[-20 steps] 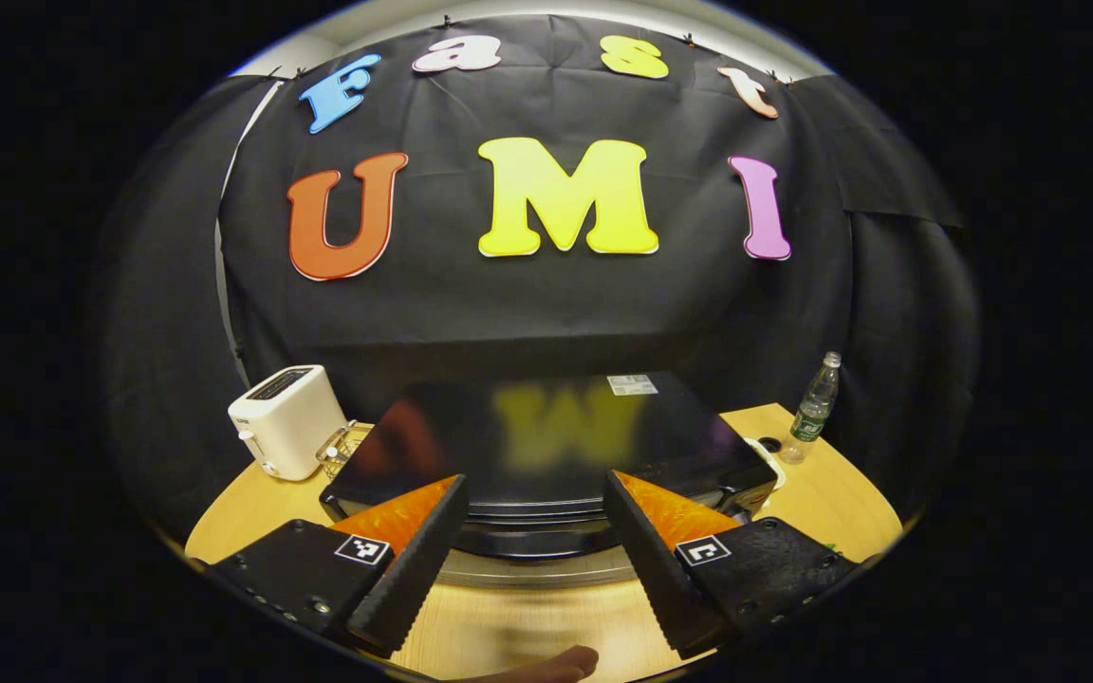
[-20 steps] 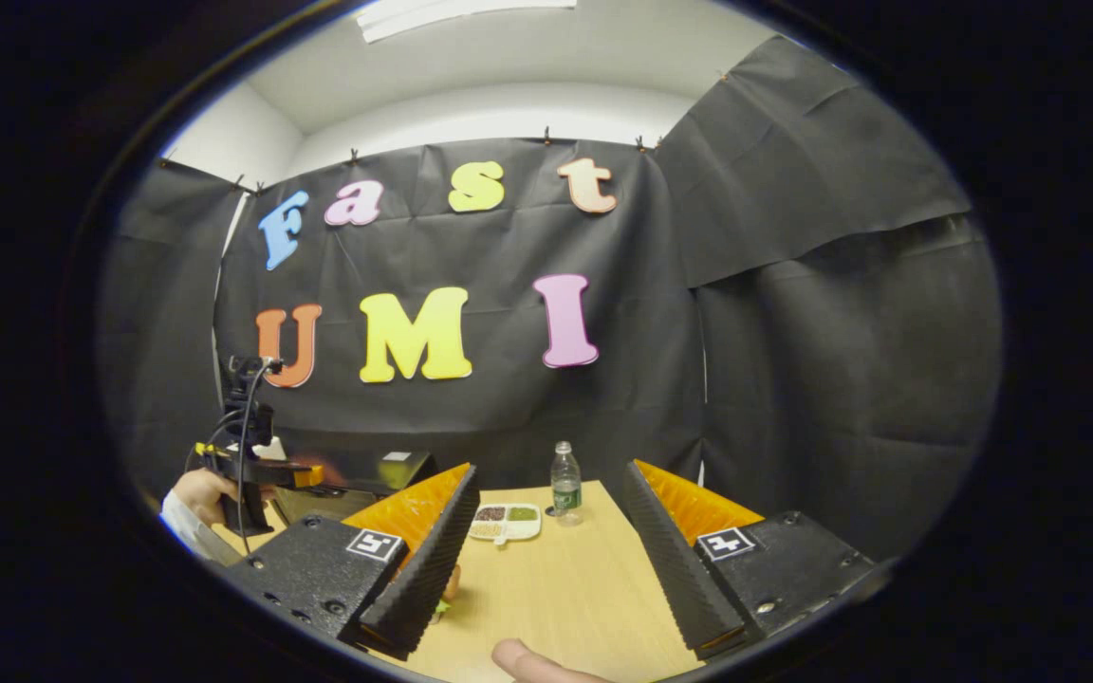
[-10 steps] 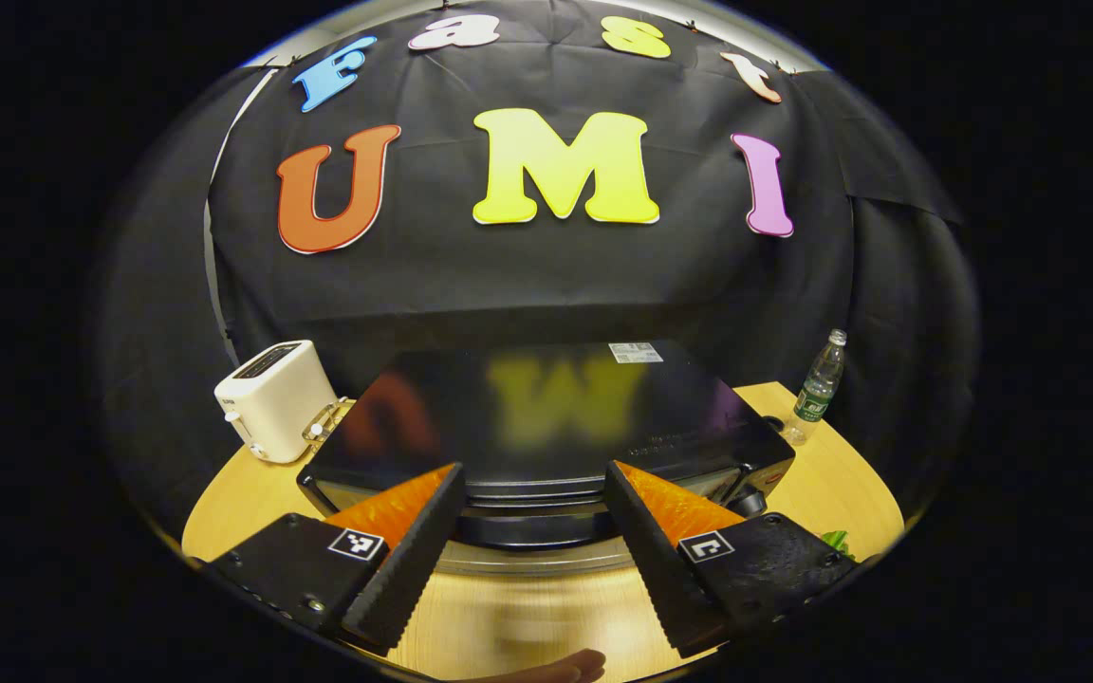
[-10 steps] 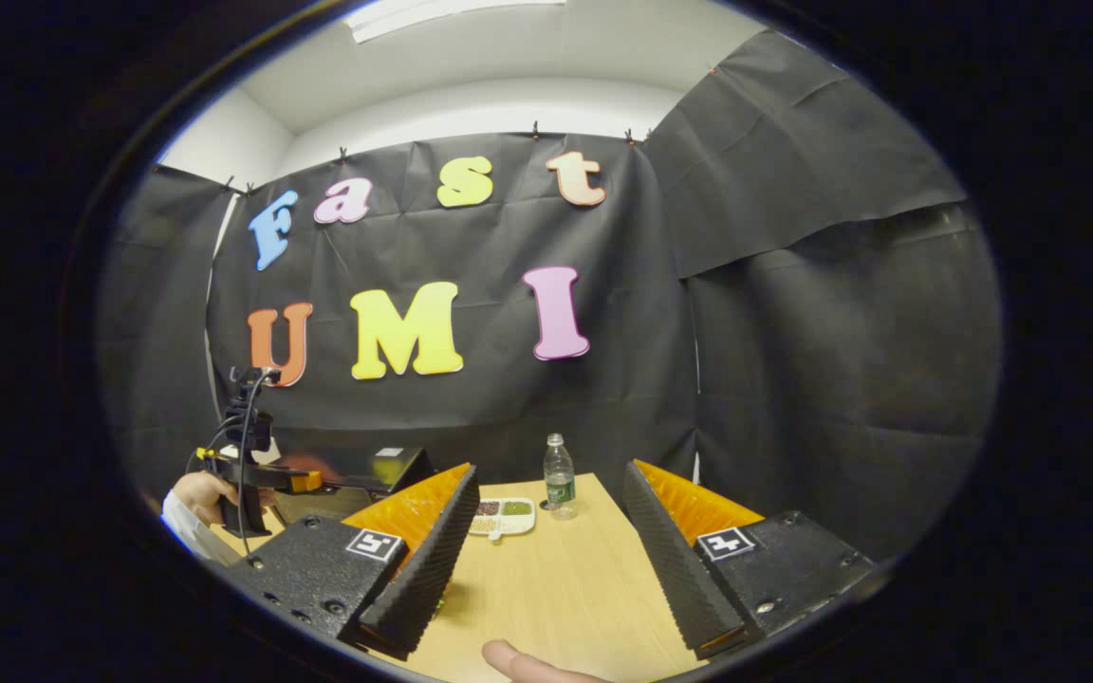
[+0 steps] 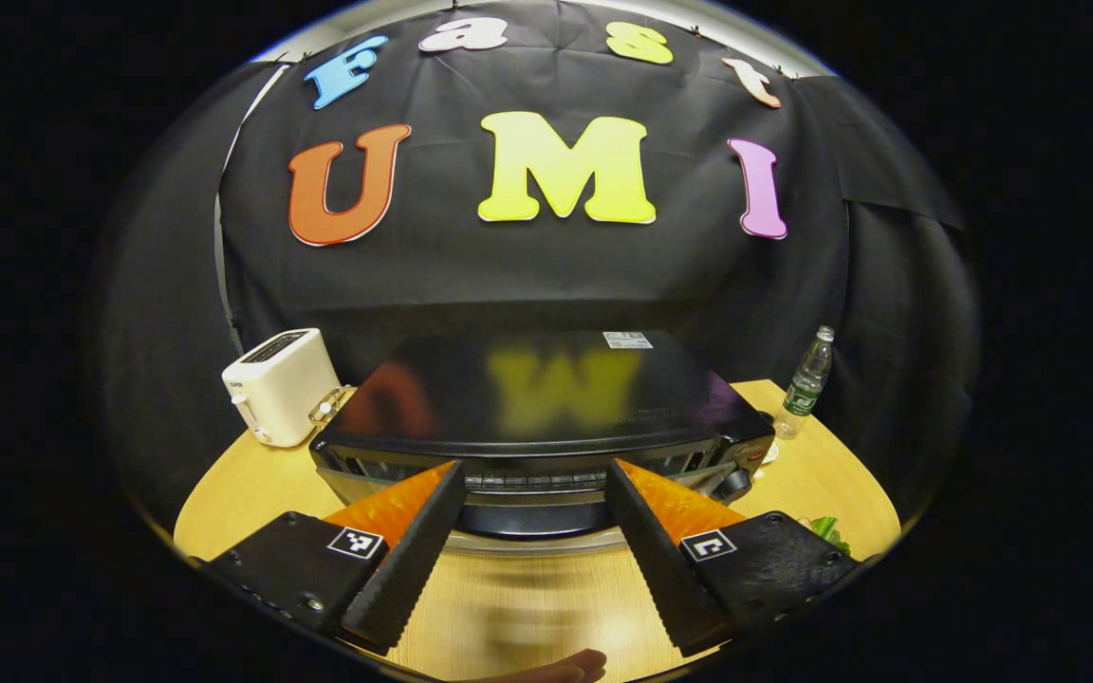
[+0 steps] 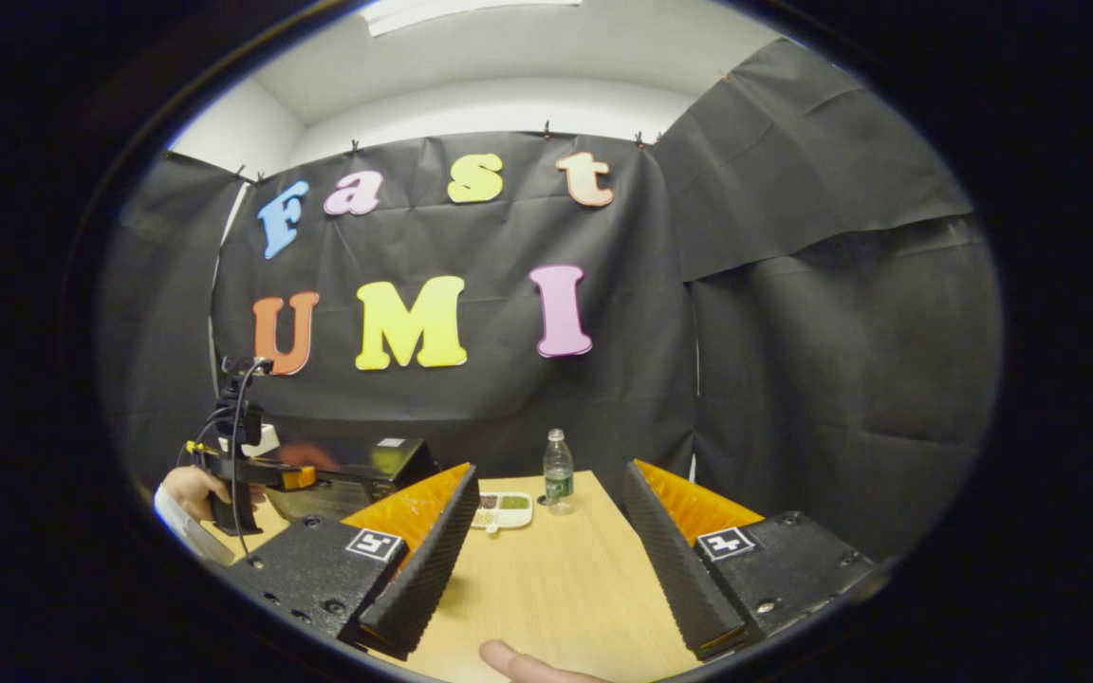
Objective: Open the electric oven with the left hand, put the food in, and close the electric oven.
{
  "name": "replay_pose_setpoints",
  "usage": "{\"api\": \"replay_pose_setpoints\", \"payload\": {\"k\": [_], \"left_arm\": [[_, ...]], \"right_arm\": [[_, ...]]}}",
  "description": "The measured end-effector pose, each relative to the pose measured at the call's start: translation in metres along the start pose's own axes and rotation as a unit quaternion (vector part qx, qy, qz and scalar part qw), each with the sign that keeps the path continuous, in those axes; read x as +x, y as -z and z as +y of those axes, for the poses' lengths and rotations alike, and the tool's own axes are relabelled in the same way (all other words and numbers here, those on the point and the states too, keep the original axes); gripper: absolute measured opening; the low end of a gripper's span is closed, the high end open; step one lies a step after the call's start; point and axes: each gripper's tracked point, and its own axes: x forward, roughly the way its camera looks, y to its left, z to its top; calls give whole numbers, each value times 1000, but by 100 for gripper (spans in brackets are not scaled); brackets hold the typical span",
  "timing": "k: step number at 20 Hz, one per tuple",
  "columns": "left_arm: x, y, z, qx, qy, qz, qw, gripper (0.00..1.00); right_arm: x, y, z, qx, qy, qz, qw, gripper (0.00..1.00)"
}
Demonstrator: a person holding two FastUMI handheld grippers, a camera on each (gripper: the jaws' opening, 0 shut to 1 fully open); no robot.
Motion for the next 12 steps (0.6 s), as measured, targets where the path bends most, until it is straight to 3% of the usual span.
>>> {"api": "replay_pose_setpoints", "payload": {"k": [12], "left_arm": [[-49, 56, -5, -5, -9, -5, 1000, 98]], "right_arm": [[-7, 5, 9, -1, -10, 1, 1000, 96]]}}
